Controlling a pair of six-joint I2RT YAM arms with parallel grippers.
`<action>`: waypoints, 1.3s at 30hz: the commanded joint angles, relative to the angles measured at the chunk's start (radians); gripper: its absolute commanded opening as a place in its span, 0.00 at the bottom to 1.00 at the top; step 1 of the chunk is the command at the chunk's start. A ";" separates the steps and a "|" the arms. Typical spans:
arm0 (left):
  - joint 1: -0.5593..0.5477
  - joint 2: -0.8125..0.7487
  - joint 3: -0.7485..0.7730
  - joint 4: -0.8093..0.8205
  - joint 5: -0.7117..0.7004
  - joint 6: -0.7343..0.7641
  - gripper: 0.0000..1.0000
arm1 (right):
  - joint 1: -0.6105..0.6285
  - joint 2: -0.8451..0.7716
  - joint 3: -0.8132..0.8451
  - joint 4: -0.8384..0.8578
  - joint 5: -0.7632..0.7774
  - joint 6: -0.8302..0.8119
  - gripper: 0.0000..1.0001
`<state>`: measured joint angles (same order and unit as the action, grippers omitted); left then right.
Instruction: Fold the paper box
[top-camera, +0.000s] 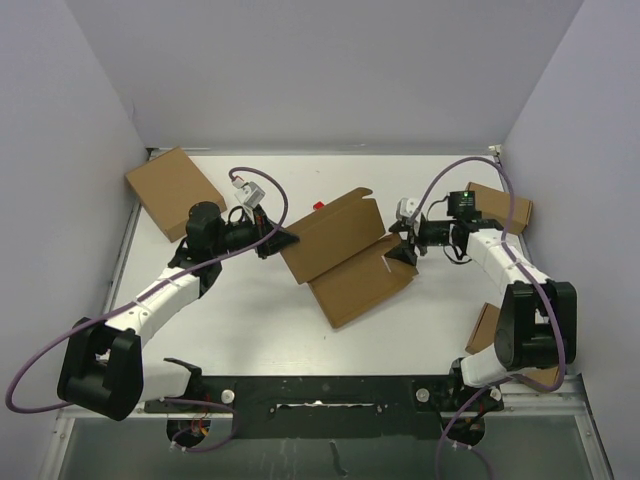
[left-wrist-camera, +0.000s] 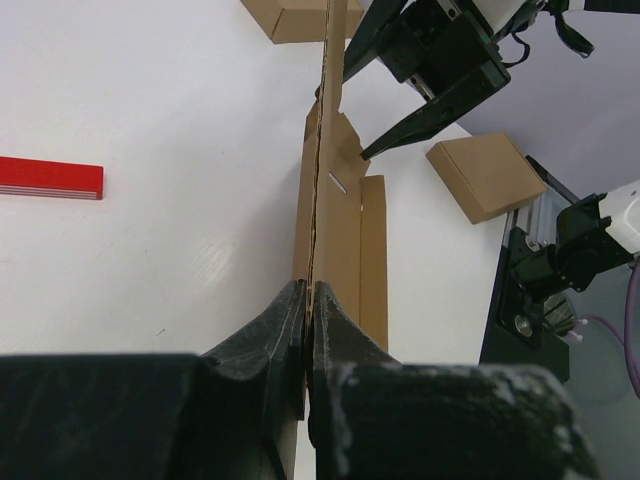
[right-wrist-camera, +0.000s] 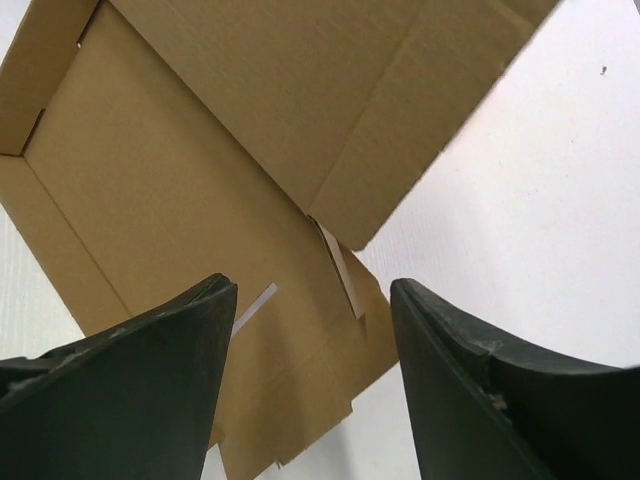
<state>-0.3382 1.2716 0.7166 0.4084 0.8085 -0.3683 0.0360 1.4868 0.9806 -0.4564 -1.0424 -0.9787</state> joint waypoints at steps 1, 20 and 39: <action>0.006 -0.044 0.029 0.079 0.029 -0.021 0.00 | 0.032 0.016 0.009 0.031 0.018 -0.063 0.60; 0.008 -0.058 0.029 0.049 -0.017 -0.018 0.00 | 0.065 -0.031 -0.031 -0.002 0.044 -0.065 0.27; 0.008 -0.034 0.008 0.116 0.026 -0.072 0.00 | 0.184 0.007 -0.019 0.103 0.161 0.082 0.46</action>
<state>-0.3370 1.2716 0.7166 0.4229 0.8013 -0.4088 0.2035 1.4979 0.9516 -0.4297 -0.9081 -0.9524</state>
